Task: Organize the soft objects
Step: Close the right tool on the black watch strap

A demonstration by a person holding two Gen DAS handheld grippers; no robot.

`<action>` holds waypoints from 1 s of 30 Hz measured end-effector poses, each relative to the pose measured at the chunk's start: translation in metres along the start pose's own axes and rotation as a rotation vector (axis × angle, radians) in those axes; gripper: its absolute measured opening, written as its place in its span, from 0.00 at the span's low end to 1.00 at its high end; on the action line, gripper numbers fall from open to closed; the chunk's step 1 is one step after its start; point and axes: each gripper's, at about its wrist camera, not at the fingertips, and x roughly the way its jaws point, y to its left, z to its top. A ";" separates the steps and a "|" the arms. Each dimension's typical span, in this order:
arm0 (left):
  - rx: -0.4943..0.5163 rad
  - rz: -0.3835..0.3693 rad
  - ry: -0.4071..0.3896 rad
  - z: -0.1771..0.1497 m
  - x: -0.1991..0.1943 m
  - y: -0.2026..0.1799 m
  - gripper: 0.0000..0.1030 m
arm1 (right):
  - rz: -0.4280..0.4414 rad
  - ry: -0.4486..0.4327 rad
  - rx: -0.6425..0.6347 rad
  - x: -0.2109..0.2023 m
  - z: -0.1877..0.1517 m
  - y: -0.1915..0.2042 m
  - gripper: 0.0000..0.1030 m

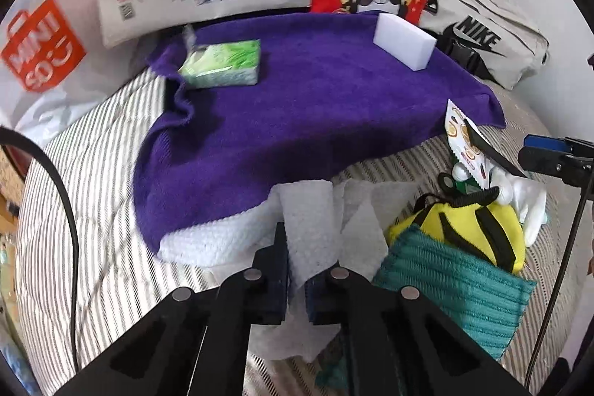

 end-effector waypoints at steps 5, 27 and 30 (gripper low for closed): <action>-0.022 0.010 0.000 -0.008 -0.002 0.008 0.08 | 0.001 -0.007 0.006 0.000 0.001 -0.001 0.62; 0.005 0.073 -0.098 -0.021 -0.006 -0.002 0.08 | 0.008 0.012 0.016 0.011 -0.002 -0.009 0.62; 0.023 0.098 -0.098 -0.021 -0.005 -0.006 0.08 | 0.014 0.015 0.004 0.011 -0.002 -0.010 0.62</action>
